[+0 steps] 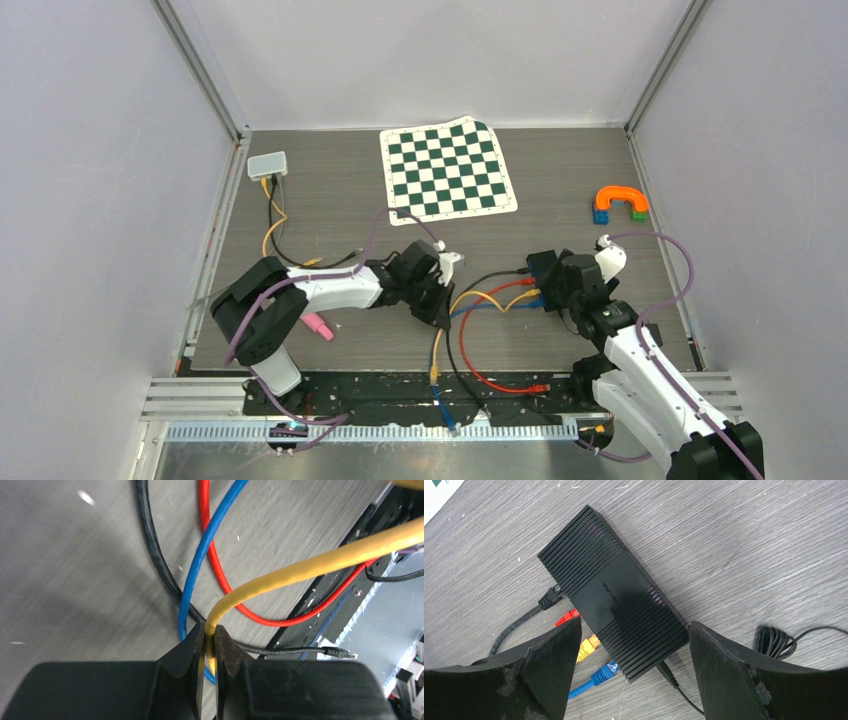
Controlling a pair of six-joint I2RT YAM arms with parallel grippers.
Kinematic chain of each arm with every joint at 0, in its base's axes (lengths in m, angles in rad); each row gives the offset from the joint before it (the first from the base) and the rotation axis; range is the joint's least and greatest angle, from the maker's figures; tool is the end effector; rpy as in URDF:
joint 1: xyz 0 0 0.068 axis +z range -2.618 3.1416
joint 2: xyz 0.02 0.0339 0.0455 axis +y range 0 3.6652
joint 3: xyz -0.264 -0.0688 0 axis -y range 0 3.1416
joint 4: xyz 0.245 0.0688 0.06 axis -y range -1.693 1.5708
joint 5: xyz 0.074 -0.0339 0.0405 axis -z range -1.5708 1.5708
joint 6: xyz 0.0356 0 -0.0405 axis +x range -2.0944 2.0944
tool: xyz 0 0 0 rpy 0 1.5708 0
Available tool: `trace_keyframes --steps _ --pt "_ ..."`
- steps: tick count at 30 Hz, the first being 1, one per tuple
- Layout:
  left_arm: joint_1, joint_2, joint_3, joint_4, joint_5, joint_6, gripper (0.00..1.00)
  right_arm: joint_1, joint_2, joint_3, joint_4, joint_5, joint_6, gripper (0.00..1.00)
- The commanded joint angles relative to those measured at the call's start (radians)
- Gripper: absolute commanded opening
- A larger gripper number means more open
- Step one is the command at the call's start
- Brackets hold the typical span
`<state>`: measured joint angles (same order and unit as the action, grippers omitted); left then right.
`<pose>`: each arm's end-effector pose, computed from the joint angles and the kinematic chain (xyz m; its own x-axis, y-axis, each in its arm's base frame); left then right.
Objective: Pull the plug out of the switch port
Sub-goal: Move the switch port to the center of the board.
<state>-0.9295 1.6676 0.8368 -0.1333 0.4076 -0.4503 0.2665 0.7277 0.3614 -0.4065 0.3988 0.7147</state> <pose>0.1776 -0.2615 0.1482 -0.8215 0.4325 -0.3716 0.5702 0.6179 -0.5414 0.1479 0.0261 0.1828 -0.4920 0.4918 -0.7184 0.4607 0.8473 0.2645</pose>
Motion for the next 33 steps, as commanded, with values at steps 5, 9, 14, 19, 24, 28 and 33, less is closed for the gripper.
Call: trace_keyframes --steps 5,9,14,19,24,28,33 --pt "-0.043 -0.036 -0.078 0.050 -0.024 -0.111 0.37 -0.090 0.144 0.035 0.148 -0.110 -0.075 0.85" --pt "-0.049 -0.040 -0.127 0.068 -0.048 -0.128 0.40 -0.114 0.201 0.050 0.156 -0.121 -0.087 0.85" --pt "-0.051 -0.178 -0.231 0.157 -0.098 -0.146 0.58 -0.123 0.233 0.053 0.205 -0.125 -0.135 0.86" --pt "-0.052 -0.364 -0.289 0.136 -0.191 -0.114 0.74 -0.130 0.301 0.084 0.245 -0.189 -0.210 0.86" --pt "-0.052 -0.491 -0.312 0.083 -0.215 -0.078 1.00 -0.135 0.381 0.119 0.289 -0.267 -0.262 0.87" --pt "-0.050 -0.587 -0.324 0.027 -0.264 -0.050 1.00 -0.135 0.448 0.153 0.338 -0.430 -0.330 0.87" --pt "-0.050 -0.792 -0.384 -0.053 -0.444 -0.073 0.99 -0.132 0.567 0.240 0.330 -0.604 -0.409 0.84"
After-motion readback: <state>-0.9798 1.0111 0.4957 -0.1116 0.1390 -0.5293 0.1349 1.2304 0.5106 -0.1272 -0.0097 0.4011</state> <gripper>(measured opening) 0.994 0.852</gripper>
